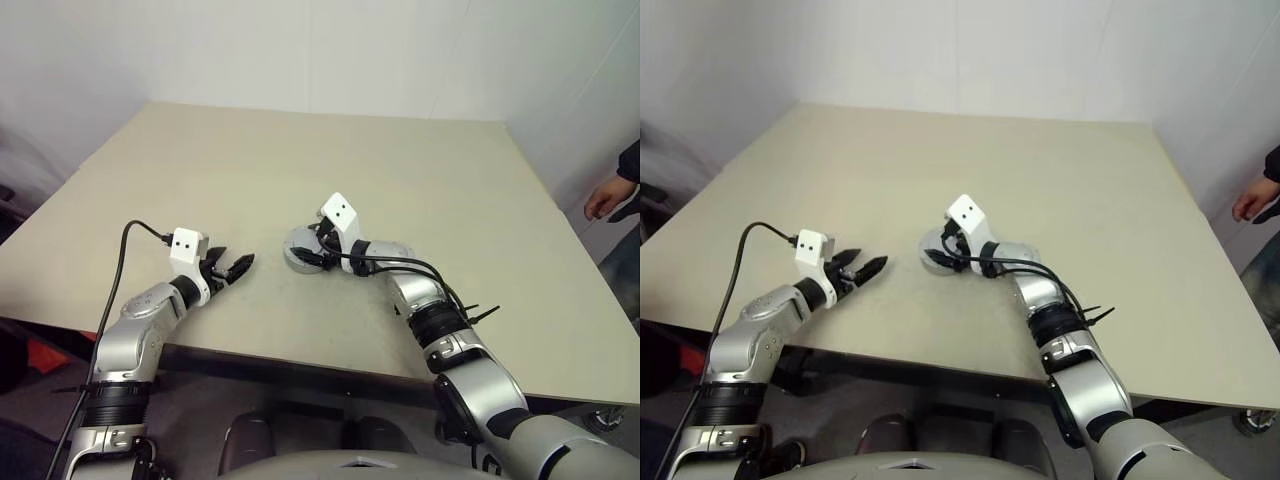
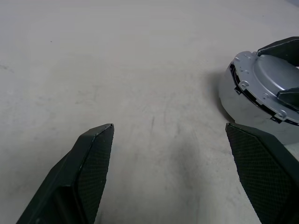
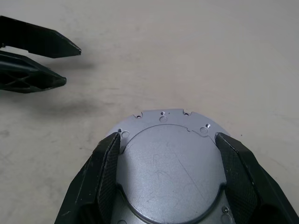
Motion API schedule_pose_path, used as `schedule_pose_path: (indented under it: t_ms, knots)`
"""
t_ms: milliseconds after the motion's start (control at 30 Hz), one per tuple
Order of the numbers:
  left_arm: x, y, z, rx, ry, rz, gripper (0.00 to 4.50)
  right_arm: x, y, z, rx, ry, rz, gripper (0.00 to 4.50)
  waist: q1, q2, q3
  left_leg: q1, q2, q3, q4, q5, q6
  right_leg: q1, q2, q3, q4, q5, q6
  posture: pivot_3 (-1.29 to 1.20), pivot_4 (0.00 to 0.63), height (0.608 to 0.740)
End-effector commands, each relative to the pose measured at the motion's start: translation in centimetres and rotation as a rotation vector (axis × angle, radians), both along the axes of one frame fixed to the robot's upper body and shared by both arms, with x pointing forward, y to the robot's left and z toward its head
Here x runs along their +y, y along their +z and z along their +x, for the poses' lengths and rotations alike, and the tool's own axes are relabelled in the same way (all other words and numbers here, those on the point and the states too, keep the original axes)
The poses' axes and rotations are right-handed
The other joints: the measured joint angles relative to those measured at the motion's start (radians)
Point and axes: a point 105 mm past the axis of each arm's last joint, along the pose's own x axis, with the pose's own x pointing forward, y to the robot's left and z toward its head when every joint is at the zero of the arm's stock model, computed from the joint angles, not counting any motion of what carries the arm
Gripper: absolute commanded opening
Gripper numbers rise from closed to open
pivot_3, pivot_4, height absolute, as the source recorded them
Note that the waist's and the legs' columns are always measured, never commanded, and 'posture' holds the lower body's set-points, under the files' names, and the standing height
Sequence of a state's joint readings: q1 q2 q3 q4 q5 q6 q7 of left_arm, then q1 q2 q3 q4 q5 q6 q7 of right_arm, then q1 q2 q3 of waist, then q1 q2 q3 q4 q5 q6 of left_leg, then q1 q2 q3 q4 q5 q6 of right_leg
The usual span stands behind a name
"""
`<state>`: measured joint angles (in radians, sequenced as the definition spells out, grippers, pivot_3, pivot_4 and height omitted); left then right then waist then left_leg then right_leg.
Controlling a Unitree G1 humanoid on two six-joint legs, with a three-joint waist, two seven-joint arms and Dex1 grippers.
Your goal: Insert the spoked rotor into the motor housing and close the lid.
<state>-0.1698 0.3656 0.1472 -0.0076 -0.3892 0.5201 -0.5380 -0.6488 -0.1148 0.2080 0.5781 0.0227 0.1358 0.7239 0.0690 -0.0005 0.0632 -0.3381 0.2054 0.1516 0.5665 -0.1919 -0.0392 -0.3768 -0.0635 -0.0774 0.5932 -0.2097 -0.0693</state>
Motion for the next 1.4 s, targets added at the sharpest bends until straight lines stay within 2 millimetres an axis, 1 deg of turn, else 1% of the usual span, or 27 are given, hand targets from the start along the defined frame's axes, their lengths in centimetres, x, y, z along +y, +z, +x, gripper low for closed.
schedule_pose_path:
  t_ms: [33, 167, 400, 500, 600, 700, 800, 833, 900, 933, 967, 1000, 1033, 1167, 1200, 1233, 1267, 1300, 1400]
  knots:
    - [0.1, 1.3, 0.4, -0.052, -0.008, 0.01, 4.04, -0.1, 0.5, 0.3, -0.023, -0.005, -0.002, 3.15, 0.0, 0.0, 0.0, 0.0, 0.0, 0.0, 0.0, 0.0, 0.0, 0.0, 0.0, 0.0, 0.0, 0.0, 0.0, 0.0, 0.0, 0.74]
    - [0.1, 1.3, 0.4, -0.052, -0.008, 0.011, 4.04, -0.2, 0.1, 0.2, -0.01, -0.003, -0.005, 3.15, 0.0, 0.0, 0.0, 0.0, 0.0, 0.0, 0.0, 0.0, 0.0, 0.0, 0.0, 0.0, 0.0, 0.0, 0.0, 0.0, 0.0, 0.74]
    - [-0.2, 1.4, 0.5, -0.055, -0.01, 0.006, 4.04, -0.9, -2.0, -0.2, 0.056, -0.008, -0.054, 3.15, 0.001, 0.0, 0.0, 0.0, 0.0, 0.0, 0.0, 0.0, 0.0, 0.001, 0.0, 0.0, 0.0, 0.0, 0.0, 0.0, 0.0, 0.74]
    - [-0.9, 2.2, 1.0, -0.064, 0.011, -0.065, 4.04, -0.9, -2.2, -0.2, 0.067, -0.011, -0.054, 3.15, 0.003, 0.0, 0.0, 0.002, 0.0, 0.0, 0.0, 0.0, 0.0, 0.003, 0.0, 0.0, 0.0, 0.0, 0.0, 0.0, 0.0, 0.74]
    - [-2.5, 3.6, 2.0, -0.073, 0.04, -0.146, 4.04, -1.0, -2.1, -0.2, 0.066, -0.012, -0.053, 3.15, 0.004, 0.0, 0.0, 0.004, 0.0, 0.0, 0.002, 0.0, 0.0, 0.006, 0.0, 0.0, 0.0, 0.0, 0.0, 0.0, 0.0, 0.74]
    - [-3.9, 4.8, 2.5, -0.081, 0.039, -0.227, 4.04, -1.0, -2.1, -0.2, 0.066, -0.012, -0.053, 3.15, 0.003, -0.001, 0.0, 0.003, 0.0, 0.0, 0.003, 0.0, 0.001, 0.007, 0.0, 0.0, 0.0, 0.0, 0.0, 0.0, 0.0, 0.74]
    - [-6.0, 6.9, 3.1, -0.067, -0.011, -0.419, 4.04, -1.0, -2.1, -0.2, 0.066, -0.012, -0.053, 3.15, 0.004, -0.001, 0.0, 0.002, 0.0, 0.0, 0.003, -0.001, 0.001, 0.006, 0.0, -0.001, 0.0, 0.0, 0.0, 0.0, 0.0, 0.74]
    - [-6.8, 7.3, 3.3, -0.048, -0.026, -0.486, 4.04, -1.0, -2.1, -0.2, 0.065, -0.012, -0.053, 3.15, 0.004, -0.001, 0.0, 0.002, 0.0, 0.001, 0.003, -0.001, 0.001, 0.006, 0.0, -0.001, 0.001, 0.0, 0.0, 0.0, 0.0, 0.74]
    - [-8.0, 7.7, 3.4, -0.022, -0.071, -0.551, 4.04, -1.0, -2.1, -0.2, 0.064, -0.013, -0.053, 3.15, 0.004, -0.001, 0.0, 0.001, 0.0, 0.001, 0.004, -0.001, 0.001, 0.006, 0.0, -0.001, 0.001, 0.0, 0.0, 0.0, 0.0, 0.74]
    - [-8.4, 7.7, 3.4, -0.011, -0.09, -0.561, 3.67, -1.0, -2.1, -0.2, 0.063, -0.013, -0.053, 3.15, 0.004, -0.001, 0.0, 0.0, 0.0, 0.001, 0.004, -0.001, 0.001, 0.006, 0.0, -0.001, 0.001, 0.0, 0.0, 0.0, 0.0, 0.74]
    - [-8.7, 7.7, 3.5, 0.001, -0.098, -0.568, 3.43, -1.0, -2.1, -0.2, 0.063, -0.013, -0.053, 3.15, 0.004, -0.001, 0.0, 0.0, 0.0, 0.001, 0.004, -0.001, 0.002, 0.006, 0.0, 0.0, 0.001, 0.0, 0.0, 0.0, 0.0, 0.74]
    - [-8.9, 7.5, 3.6, 0.02, -0.097, -0.578, 3.1, -1.0, -2.1, -0.2, 0.062, -0.014, -0.052, 3.15, 0.004, 0.0, 0.0, 0.0, 0.0, 0.001, 0.004, -0.001, 0.002, 0.006, 0.0, -0.001, 0.001, 0.0, 0.0, 0.0, 0.0, 0.74]
    - [-9.0, 7.4, 3.8, 0.033, -0.091, -0.585, 2.84, -1.0, -2.1, -0.2, 0.062, -0.014, -0.052, 3.15, 0.004, 0.0, 0.0, 0.0, 0.0, 0.001, 0.004, -0.001, 0.002, 0.006, 0.0, -0.001, 0.001, 0.0, 0.0, 0.0, 0.0, 0.74]
    - [-9.1, 6.3, 4.2, 0.102, -0.078, -0.606, 1.4, -1.0, -2.1, -0.2, 0.061, -0.018, -0.05, 3.15, 0.004, 0.0, 0.0, -0.001, 0.0, 0.001, 0.004, -0.001, 0.002, 0.006, 0.0, -0.001, 0.001, 0.0, 0.0, 0.0, 0.0, 0.74]
    - [-9.0, 5.7, 4.4, 0.131, -0.062, -0.594, 1.11, -1.0, -2.1, -0.2, 0.061, -0.019, -0.049, 3.15, 0.004, 0.0, 0.0, -0.001, 0.0, 0.001, 0.004, -0.001, 0.002, 0.006, 0.0, -0.001, 0.001, 0.0, 0.0, 0.0, 0.0, 0.74]
    - [-8.9, 5.2, 4.5, 0.151, -0.05, -0.583, 0.69, -1.0, -2.1, -0.2, 0.06, -0.019, -0.049, 3.15, 0.004, 0.0, 0.0, -0.001, 0.0, 0.001, 0.004, -0.001, 0.002, 0.006, 0.0, -0.001, 0.0, 0.0, 0.0, 0.0, 0.0, 0.74]
    - [-8.8, 4.7, 4.7, 0.173, -0.03, -0.579, 0.41, -1.1, -2.1, -0.3, 0.06, -0.02, -0.049, 3.15, 0.004, 0.0, 0.0, -0.001, 0.0, 0.001, 0.004, -0.001, 0.002, 0.006, 0.0, -0.001, 0.0, 0.0, 0.001, 0.0, 0.0, 0.74]
    - [-8.7, 4.1, 4.8, 0.202, -0.012, -0.57, 0.02, -1.1, -2.1, -0.2, 0.06, -0.022, -0.048, 3.15, 0.004, 0.0, 0.0, -0.001, 0.0, 0.001, 0.004, -0.001, 0.002, 0.006, 0.0, -0.001, 0.0, 0.0, 0.001, 0.0, 0.0, 0.74]
    - [-8.5, 2.6, 5.0, 0.261, 0.032, -0.537, 0.02, -1.1, -2.0, -0.2, 0.059, -0.025, -0.046, 3.15, 0.005, 0.0, 0.0, -0.001, 0.0, 0.001, 0.004, -0.001, 0.002, 0.006, 0.0, -0.001, 0.0, 0.0, 0.001, 0.0, 0.0, 0.74]
